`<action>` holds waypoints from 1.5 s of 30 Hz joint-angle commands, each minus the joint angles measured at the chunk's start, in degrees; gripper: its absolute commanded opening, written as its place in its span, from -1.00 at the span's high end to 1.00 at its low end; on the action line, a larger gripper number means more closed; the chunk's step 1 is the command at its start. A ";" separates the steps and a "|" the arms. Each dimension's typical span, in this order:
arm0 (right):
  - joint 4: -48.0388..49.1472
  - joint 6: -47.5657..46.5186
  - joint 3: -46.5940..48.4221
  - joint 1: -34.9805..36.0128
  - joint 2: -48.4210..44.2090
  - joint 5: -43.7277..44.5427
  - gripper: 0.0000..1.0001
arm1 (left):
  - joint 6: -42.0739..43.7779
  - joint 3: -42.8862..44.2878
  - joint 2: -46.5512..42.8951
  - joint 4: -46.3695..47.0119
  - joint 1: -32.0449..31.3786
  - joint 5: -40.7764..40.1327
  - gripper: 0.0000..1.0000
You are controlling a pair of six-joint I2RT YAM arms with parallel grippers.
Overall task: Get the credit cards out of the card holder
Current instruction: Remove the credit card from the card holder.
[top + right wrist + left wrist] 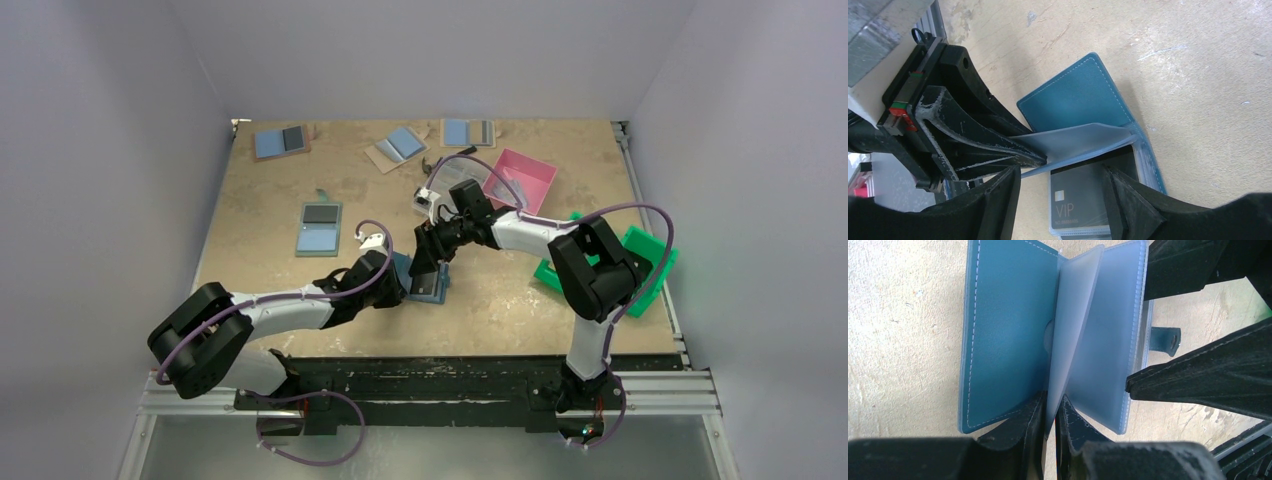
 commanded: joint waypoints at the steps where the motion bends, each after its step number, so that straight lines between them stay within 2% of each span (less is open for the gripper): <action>1: -0.69 -1.43 2.30 -0.37 0.42 -1.25 -0.33 | -0.30 -0.37 -0.85 1.93 0.42 0.05 0.71; 8: -1.38 -1.85 2.44 -0.51 0.68 0.09 -0.33 | -0.32 -0.36 -0.85 2.06 0.53 0.07 0.71; 19: -2.11 -3.15 2.84 -0.91 0.69 -3.85 -0.38 | -0.36 -0.38 -0.85 2.06 0.54 0.22 0.71; 28: -3.44 -3.74 3.36 -0.90 1.52 0.04 -0.35 | -0.26 -0.21 -0.85 2.05 0.54 0.29 0.71; 35: -3.33 -3.51 3.47 -1.15 1.48 -3.51 -0.37 | -0.26 -0.23 -0.84 2.06 0.56 0.31 0.71; 40: 1.07 1.81 2.40 -1.67 0.90 -9.43 -0.42 | -0.21 -0.23 -0.76 2.15 0.60 0.47 0.71; 45: 2.37 4.60 1.78 -1.73 0.54 -5.19 -0.43 | -0.35 -0.09 -0.54 2.19 0.56 0.49 0.70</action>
